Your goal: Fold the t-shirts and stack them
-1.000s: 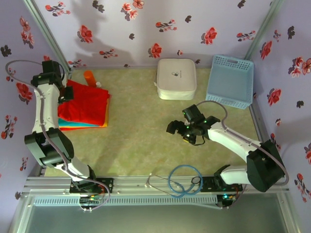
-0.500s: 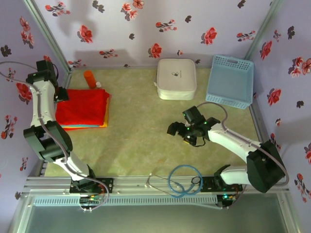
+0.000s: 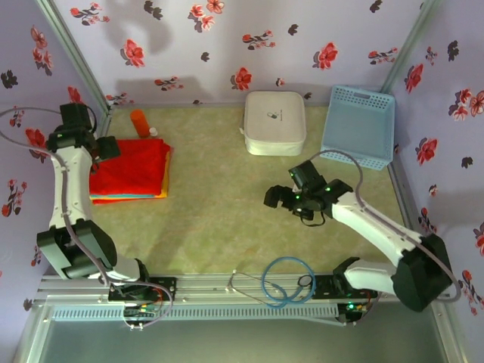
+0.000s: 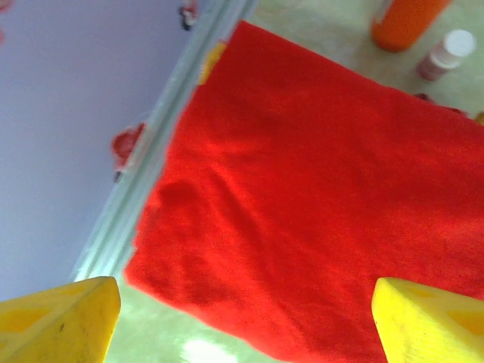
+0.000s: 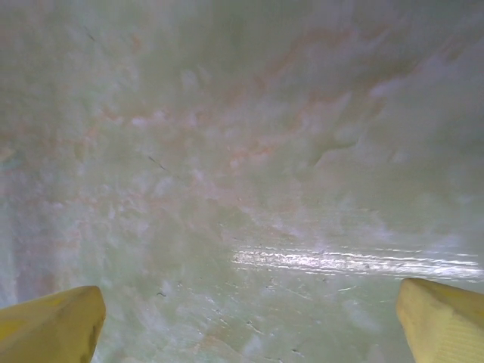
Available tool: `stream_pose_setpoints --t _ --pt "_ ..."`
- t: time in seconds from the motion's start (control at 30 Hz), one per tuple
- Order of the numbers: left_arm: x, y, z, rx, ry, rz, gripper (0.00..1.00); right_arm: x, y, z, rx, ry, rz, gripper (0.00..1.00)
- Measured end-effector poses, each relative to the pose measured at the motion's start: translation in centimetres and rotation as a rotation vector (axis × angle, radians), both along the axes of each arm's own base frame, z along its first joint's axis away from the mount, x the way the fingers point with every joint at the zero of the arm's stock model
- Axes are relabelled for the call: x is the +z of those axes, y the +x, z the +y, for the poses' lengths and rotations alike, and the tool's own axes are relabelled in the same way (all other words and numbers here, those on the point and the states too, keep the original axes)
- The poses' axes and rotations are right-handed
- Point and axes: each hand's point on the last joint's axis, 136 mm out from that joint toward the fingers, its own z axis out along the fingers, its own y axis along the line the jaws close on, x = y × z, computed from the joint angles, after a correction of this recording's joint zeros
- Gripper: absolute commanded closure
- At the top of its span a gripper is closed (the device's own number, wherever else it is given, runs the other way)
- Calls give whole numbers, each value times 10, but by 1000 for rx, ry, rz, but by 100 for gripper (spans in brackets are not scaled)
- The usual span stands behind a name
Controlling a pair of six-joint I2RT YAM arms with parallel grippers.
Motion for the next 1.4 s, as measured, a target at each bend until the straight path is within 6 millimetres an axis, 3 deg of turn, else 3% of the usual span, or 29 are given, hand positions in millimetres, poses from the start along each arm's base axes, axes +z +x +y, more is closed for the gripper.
stream_pose_setpoints --t 0.13,0.23,0.43,0.53,0.63,0.87,1.03,1.4 --pt "-25 8 -25 -70 -36 -51 15 39 6 -28 -25 -81 -188 1" --pt "-40 11 -31 -89 -56 -113 16 57 8 -59 -60 -189 -320 1" --pt "-74 8 -47 -130 -58 -228 13 65 9 -128 -181 -454 -582 0" --pt "-97 4 -53 -142 -38 -269 9 58 14 -151 -228 -568 -703 0" --pt "-110 3 -53 -148 -12 -311 8 35 22 -165 -234 -674 -750 1" --pt "-108 12 -53 -160 47 -480 8 -4 43 -194 -307 -817 -744 1" --pt "-111 8 -54 -166 88 -564 8 -23 60 -204 -335 -825 -728 1" --pt "-125 9 -59 -180 117 -688 8 -36 109 -213 -360 -679 -734 1"
